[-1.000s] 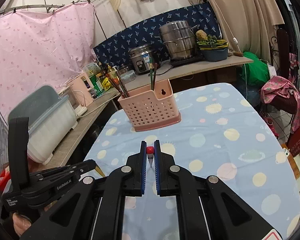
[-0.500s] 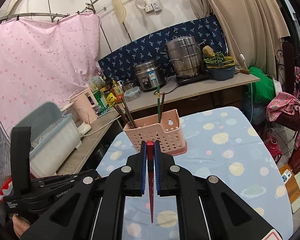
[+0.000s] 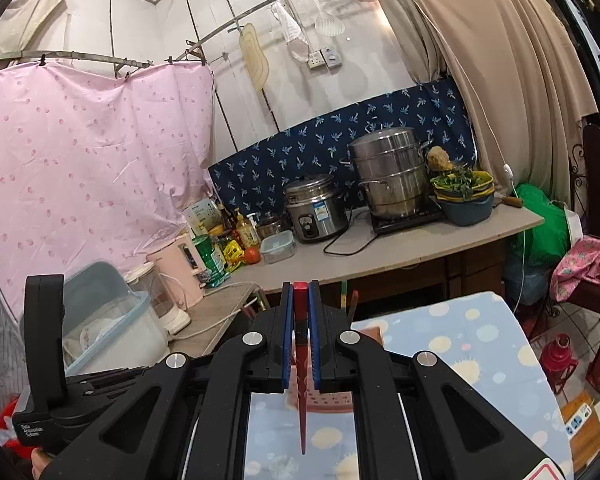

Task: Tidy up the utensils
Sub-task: 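Lift the spoon and chopstick, carry them to the pink holder and lower them in, then open both tools to release the spoon and chopstick into the holder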

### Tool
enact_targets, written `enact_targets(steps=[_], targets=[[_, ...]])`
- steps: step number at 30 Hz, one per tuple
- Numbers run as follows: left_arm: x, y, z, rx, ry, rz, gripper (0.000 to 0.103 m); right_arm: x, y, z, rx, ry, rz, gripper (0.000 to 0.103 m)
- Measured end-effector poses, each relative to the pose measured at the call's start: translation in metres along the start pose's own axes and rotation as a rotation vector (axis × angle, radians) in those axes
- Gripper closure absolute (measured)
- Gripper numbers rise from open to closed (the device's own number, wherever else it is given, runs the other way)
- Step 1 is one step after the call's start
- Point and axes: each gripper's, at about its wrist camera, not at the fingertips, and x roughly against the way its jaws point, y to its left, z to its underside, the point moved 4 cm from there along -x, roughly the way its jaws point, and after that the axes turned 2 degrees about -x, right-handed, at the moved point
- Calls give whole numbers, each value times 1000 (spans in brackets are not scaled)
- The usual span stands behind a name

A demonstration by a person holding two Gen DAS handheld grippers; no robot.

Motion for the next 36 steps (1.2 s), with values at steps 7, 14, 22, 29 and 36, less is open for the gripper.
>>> enact_targets(steps=[7, 14, 22, 29, 36], targets=[[-17, 4, -47, 5, -50, -14, 102, -40, 7, -41, 17, -59, 15, 96], [-48, 13, -74, 19, -63, -13, 102, -91, 1, -47, 23, -47, 38, 96], [-93, 22, -72, 29, -14, -7, 102, -138, -12, -19, 23, 29, 59, 96], [-126, 27, -55, 42, 35, -7, 102, -161, -18, 11, 33, 100, 67, 96], [-146, 33, -40, 65, 69, -4, 102, -172, -22, 34, 46, 150, 74, 96]])
